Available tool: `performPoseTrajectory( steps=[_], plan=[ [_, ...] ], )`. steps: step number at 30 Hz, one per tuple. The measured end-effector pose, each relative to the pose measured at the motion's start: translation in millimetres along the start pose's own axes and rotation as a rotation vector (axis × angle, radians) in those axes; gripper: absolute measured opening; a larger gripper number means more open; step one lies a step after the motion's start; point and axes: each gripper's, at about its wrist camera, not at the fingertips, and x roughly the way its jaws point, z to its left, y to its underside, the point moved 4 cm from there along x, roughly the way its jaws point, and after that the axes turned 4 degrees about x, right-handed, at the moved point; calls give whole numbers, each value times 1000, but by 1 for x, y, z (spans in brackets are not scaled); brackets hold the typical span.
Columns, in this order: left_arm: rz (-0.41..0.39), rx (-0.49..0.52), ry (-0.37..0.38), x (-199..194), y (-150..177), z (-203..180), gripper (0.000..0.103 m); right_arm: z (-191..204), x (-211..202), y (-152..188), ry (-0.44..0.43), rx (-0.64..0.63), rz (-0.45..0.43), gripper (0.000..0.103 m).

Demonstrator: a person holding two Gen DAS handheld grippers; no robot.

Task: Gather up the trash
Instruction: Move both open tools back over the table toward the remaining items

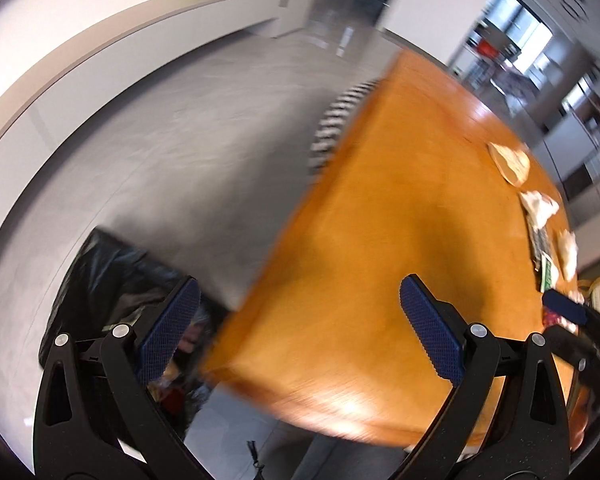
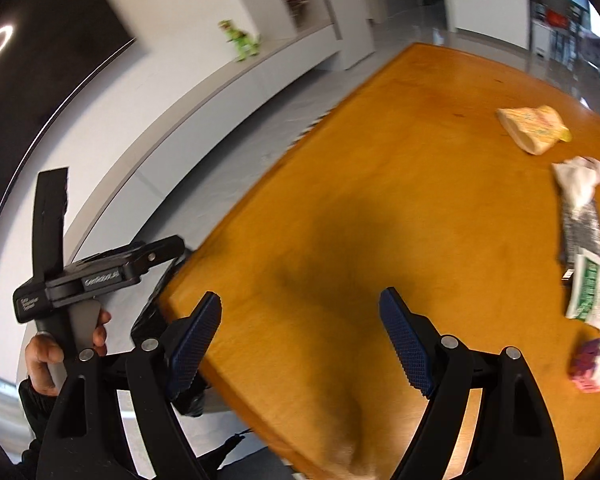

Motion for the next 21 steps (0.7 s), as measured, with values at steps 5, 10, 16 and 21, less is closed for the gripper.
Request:
performPoseTrajectory(
  steps=[5,10,16,21],
  plan=[
    [21,118,31,26,-34,-67,97,-66,-7,-22,88,94,-15,82],
    [41,229,80,51,-68,-131,97,-132,-12,-46,179,185,-28,82],
    [46,495,123,83,-107,-215,97,-215,-5,-93,274,329,-39,82],
    [100,575,205,111,-132,-259,97,-268,17,-110,263,437,12,82]
  ],
)
